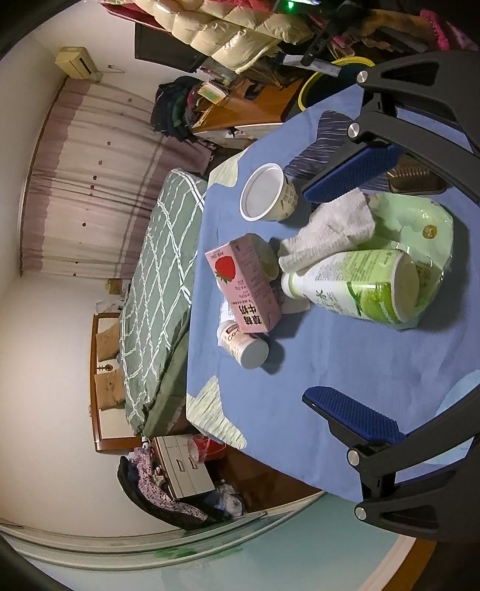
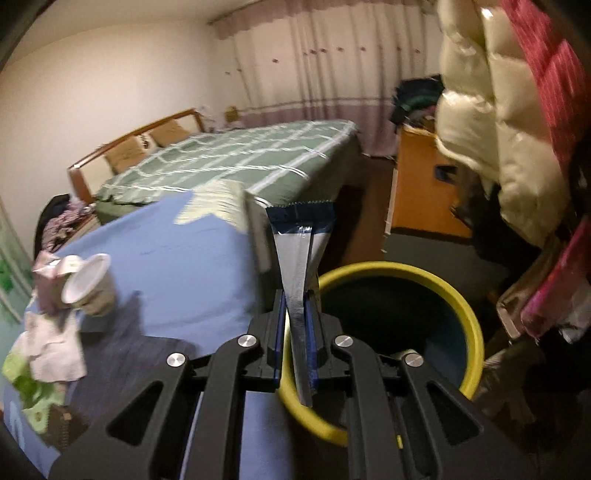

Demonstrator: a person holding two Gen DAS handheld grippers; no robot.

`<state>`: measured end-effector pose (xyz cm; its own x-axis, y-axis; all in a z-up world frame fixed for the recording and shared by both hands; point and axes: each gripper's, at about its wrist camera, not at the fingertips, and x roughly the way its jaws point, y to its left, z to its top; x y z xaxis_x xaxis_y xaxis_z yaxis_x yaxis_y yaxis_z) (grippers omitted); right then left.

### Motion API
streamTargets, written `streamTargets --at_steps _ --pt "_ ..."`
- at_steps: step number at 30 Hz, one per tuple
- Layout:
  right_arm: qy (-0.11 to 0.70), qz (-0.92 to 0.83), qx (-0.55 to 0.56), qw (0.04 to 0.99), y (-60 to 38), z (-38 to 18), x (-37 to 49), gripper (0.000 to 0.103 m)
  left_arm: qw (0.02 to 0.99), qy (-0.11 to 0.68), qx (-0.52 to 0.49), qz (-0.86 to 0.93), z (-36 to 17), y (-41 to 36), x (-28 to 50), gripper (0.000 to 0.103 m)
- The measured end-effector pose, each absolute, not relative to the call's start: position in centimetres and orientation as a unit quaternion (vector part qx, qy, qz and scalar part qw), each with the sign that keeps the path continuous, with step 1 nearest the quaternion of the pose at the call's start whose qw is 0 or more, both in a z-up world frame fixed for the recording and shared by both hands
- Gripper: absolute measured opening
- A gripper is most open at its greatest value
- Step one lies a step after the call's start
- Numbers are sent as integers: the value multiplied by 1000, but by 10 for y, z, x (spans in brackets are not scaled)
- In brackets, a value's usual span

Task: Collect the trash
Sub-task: 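Carry the strip over the bin and open the right gripper, then grasp the green-labelled bottle with the left gripper and lift it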

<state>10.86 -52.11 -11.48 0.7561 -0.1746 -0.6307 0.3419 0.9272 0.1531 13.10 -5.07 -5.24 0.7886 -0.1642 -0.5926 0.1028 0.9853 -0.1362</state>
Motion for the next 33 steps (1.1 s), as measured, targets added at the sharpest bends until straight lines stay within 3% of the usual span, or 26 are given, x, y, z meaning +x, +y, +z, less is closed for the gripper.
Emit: streamTargets --at_steps 9,11,13,15,33 --pt "333 -166 154 916 -545 -138 114 11 941 328 -31 -76 -53 -64 138 98" --pt "330 -173 152 916 -546 -138 111 20 941 327 -27 -79 -52 -66 138 98" --pt "322 -184 149 917 -545 -135 107 36 941 328 -24 -83 -51 -69 138 98" --pt "317 -184 153 918 -547 -133 104 40 939 331 -20 -88 -52 -71 138 98" --pt "299 -170 157 926 -533 -116 96 42 928 357 18 -104 -88 -75 139 95"
